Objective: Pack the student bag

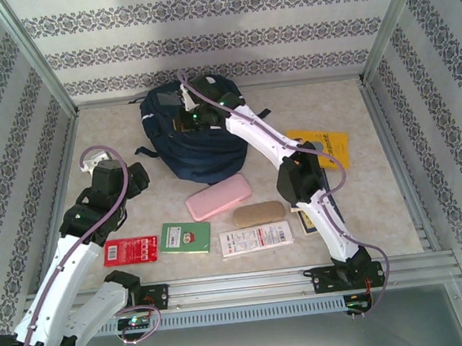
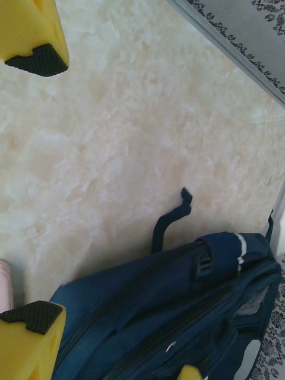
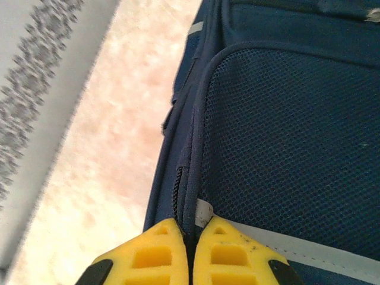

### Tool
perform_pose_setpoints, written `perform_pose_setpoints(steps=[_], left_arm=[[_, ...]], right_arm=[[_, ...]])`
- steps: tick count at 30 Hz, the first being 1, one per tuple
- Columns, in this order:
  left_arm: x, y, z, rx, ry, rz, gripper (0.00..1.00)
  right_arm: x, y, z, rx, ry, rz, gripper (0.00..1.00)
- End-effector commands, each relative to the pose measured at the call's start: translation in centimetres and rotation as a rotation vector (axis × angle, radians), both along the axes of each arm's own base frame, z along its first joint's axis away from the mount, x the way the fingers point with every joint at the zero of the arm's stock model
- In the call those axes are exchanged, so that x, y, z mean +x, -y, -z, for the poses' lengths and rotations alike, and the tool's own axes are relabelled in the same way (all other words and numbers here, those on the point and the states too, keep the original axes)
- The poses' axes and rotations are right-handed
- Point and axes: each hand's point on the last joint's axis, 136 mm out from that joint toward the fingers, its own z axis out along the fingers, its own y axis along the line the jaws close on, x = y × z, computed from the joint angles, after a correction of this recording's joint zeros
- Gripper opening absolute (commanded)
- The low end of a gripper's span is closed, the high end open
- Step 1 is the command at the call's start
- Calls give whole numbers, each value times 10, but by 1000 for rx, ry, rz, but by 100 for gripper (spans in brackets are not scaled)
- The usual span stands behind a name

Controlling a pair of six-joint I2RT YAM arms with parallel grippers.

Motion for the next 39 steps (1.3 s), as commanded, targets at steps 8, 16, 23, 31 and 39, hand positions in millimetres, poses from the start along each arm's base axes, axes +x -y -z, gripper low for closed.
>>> perform_pose_setpoints(steps=[8, 16, 23, 31, 39], left_arm=[[8, 23, -16, -45, -24, 126, 98], [69, 89, 4, -124, -196, 364, 98], [147, 144, 43, 94, -401, 424, 99], [206, 222, 98, 225, -547, 474, 99], [229, 214, 158, 335, -618, 382, 98]], right_arm=[[-9, -53, -53, 286, -13, -43, 65], [18, 101, -100, 214, 121, 283, 69], [10, 240, -61, 22, 79, 617, 77], [-14, 304, 12, -138, -26, 739, 78], [-17, 314, 59, -105, -133, 739, 76]])
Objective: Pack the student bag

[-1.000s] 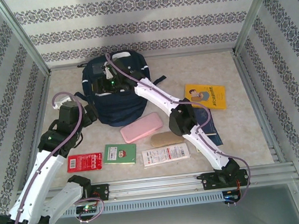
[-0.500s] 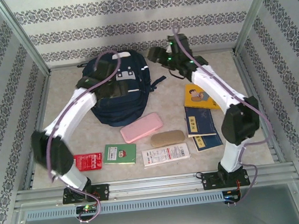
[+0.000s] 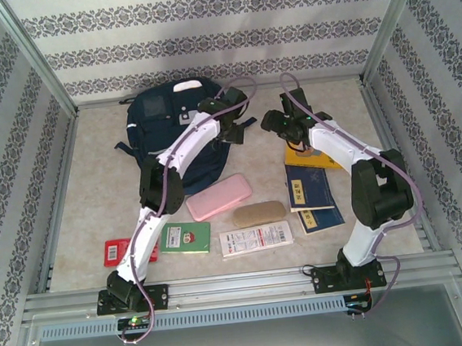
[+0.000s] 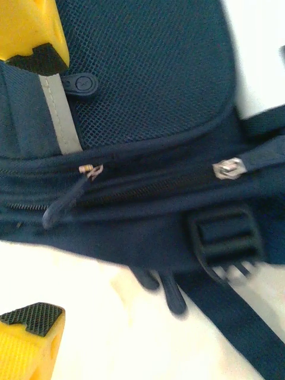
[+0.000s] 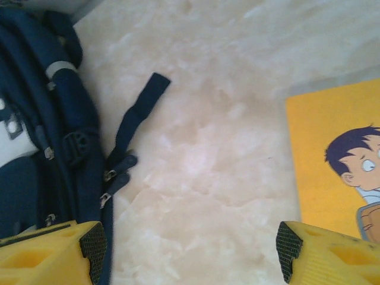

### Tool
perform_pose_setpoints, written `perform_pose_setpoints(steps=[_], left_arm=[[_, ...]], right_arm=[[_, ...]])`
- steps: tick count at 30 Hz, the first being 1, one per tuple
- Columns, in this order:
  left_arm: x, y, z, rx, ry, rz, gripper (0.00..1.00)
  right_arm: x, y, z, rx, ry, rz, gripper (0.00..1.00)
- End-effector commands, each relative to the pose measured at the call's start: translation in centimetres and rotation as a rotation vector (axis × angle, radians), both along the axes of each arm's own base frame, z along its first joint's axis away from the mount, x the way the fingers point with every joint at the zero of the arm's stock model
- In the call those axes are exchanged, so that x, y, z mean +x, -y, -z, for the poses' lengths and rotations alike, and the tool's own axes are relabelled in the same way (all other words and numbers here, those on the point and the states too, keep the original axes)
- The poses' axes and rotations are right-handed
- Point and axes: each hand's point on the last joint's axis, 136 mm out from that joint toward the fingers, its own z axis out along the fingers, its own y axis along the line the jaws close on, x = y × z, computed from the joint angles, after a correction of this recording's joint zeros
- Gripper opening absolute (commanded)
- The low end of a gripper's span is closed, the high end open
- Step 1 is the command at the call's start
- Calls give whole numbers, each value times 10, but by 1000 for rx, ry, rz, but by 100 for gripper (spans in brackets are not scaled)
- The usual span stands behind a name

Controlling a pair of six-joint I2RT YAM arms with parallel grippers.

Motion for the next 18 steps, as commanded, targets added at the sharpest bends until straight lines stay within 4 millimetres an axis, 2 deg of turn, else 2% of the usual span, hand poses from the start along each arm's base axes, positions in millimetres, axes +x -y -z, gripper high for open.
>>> perform_pose_setpoints(steps=[1, 5, 7, 9, 11, 15, 18], left_arm=[[-4, -33, 14, 117, -46, -53, 97], [-4, -35, 47, 78, -118, -69, 88], [-6, -31, 63, 43, -155, -53, 73], [-8, -26, 76, -5, -190, -37, 52], [-12, -20, 85, -45, -219, -5, 35], [-18, -12, 84, -106, -253, 62, 2], [-19, -9, 66, -138, -226, 113, 0]], right_arm=[[5, -8, 7, 50, 5, -14, 76], [8, -14, 15, 70, -9, -38, 75], [9, -19, 15, 85, -4, -61, 73], [11, -24, 12, 104, 14, -88, 71], [11, -30, 8, 124, 43, -124, 68], [10, -41, 1, 153, 89, -199, 65], [8, -56, -2, 182, 95, -276, 63]])
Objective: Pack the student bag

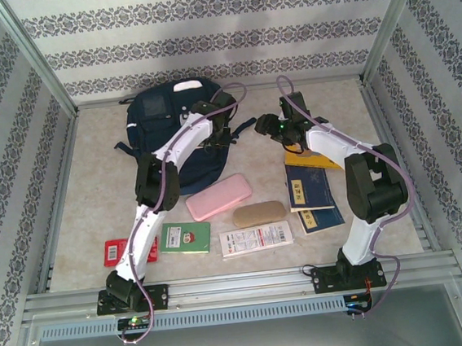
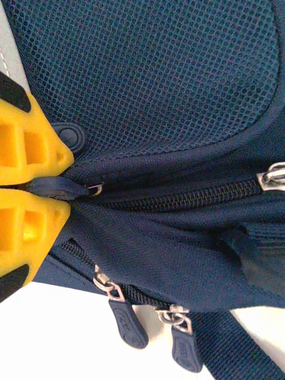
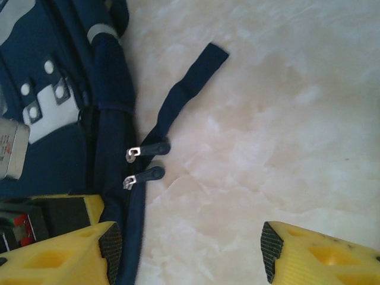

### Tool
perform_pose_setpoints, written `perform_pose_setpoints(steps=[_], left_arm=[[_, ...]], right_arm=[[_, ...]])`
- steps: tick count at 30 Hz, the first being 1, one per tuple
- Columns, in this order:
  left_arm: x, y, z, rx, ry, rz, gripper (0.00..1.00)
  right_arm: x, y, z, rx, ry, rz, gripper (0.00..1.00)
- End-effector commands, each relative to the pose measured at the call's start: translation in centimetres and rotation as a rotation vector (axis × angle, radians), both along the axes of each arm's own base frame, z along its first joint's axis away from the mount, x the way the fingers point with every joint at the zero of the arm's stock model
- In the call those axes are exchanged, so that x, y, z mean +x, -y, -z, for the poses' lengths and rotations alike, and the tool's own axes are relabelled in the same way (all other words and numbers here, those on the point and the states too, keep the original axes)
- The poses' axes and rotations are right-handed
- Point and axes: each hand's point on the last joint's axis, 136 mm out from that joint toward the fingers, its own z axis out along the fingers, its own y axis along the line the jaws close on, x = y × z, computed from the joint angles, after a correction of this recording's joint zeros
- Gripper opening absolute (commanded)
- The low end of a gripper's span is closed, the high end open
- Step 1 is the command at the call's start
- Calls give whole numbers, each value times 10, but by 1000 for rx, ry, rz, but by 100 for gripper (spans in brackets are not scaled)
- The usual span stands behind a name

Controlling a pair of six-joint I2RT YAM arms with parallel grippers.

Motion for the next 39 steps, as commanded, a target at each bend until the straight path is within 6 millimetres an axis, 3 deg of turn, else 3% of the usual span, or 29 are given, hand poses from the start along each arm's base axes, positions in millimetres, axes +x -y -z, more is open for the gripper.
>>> perform_pose_setpoints(steps=[1, 9, 12, 18, 25, 28, 33, 39], left_arm=[[-20, 4, 20, -58, -98, 94, 0], [-19, -2, -63, -128, 42, 164, 0], [-23, 2, -89, -166, 73, 200, 0], [-39, 0, -121, -189, 88, 249, 0], [-57, 1, -147, -235, 108, 293, 0], [-62, 1, -152, -253, 117, 304, 0], [-64, 7, -159, -298, 127, 311, 0], [-64, 8, -170, -345, 141, 309, 0]], right_arm=[[-1, -27, -16, 66, 72, -137, 62], [-10, -66, -16, 30, 127, -327, 47], [-18, -79, -16, -60, 208, -423, 49], [-50, -98, -29, -220, 512, -738, 54], [-66, -89, -31, -244, 671, -849, 49], [-73, -89, -40, -162, 699, -908, 48], [-74, -97, -66, 191, 589, -951, 54], [-70, -109, -64, 407, 372, -877, 58]])
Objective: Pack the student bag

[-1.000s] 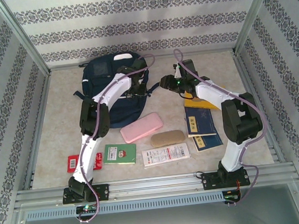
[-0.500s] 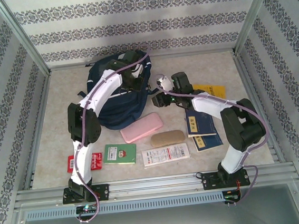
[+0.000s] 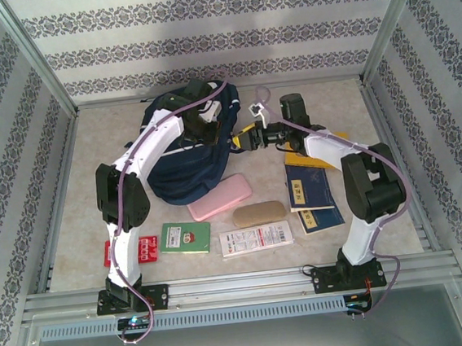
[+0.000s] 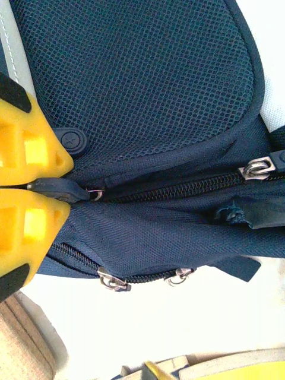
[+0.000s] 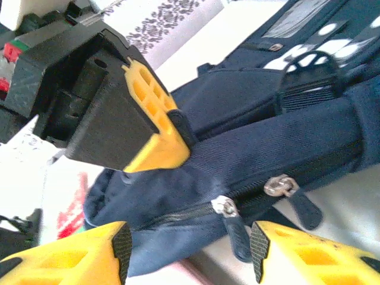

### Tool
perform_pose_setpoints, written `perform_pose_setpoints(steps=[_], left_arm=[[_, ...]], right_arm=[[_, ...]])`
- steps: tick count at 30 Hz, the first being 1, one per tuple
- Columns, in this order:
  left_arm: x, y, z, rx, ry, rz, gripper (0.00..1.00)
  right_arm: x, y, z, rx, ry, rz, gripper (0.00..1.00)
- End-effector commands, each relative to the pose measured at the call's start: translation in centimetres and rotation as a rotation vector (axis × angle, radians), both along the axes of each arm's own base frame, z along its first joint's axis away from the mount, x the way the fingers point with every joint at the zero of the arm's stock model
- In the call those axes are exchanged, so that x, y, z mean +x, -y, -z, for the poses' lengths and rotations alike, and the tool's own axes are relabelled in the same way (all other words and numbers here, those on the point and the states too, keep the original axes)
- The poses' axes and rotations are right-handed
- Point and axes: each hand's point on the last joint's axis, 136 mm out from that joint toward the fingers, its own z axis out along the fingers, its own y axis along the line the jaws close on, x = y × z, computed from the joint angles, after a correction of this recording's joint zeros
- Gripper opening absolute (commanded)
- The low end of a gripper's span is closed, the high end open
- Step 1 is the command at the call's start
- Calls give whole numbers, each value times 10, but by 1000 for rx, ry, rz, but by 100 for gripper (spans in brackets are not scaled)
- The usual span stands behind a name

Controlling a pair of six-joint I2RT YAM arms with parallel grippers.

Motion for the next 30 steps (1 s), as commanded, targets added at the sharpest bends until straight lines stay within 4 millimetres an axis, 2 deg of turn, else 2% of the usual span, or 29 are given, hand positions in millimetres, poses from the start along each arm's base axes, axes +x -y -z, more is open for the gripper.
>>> perform_pose_setpoints(steps=[1, 4, 11, 19, 26, 30], left_arm=[[3, 6, -56, -124, 116, 27, 0], [4, 4, -61, -158, 109, 23, 0], [3, 0, -63, -193, 96, 17, 0], [3, -1, -62, -193, 92, 12, 0], [3, -3, -64, -193, 97, 8, 0], [3, -3, -62, -189, 94, 5, 0]], right_arm=[[-9, -10, -3, 104, -212, -37, 58], [-3, -7, 9, 119, -327, 14, 58], [-1, 6, 29, 149, -396, 61, 58], [-5, -19, 18, 210, -424, -34, 59], [0, -28, 18, 231, -446, -49, 58], [0, -31, 8, 275, -438, -70, 53]])
